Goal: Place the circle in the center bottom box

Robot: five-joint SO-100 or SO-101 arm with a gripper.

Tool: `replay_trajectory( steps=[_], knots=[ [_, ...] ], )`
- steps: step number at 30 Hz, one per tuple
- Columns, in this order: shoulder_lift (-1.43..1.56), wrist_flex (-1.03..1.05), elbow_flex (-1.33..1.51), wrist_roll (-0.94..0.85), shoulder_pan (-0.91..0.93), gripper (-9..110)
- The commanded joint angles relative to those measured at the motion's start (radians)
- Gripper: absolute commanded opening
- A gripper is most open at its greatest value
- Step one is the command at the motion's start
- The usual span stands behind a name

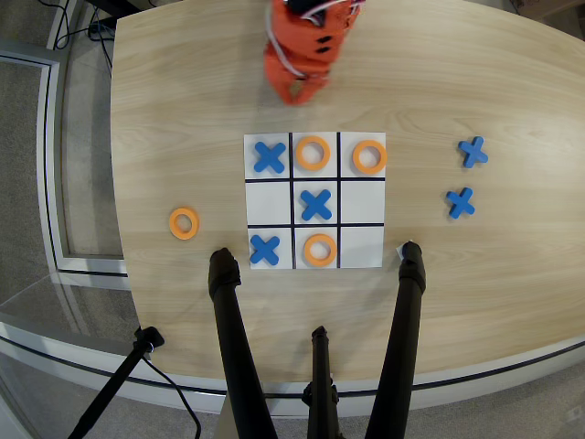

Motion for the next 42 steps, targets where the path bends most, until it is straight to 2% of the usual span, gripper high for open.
replay_trajectory(
  steps=[1, 4, 6, 42],
  knots=[
    [0.018, 0.023, 0.057, 0.014, 0.696, 0],
    [0.023, 0.021, 0.057, 0.014, 1.077, 0],
    [0.023, 0.021, 0.057, 0.014, 1.178, 0],
    [0.018, 0.023, 0.057, 0.014, 1.169, 0]
  ],
)
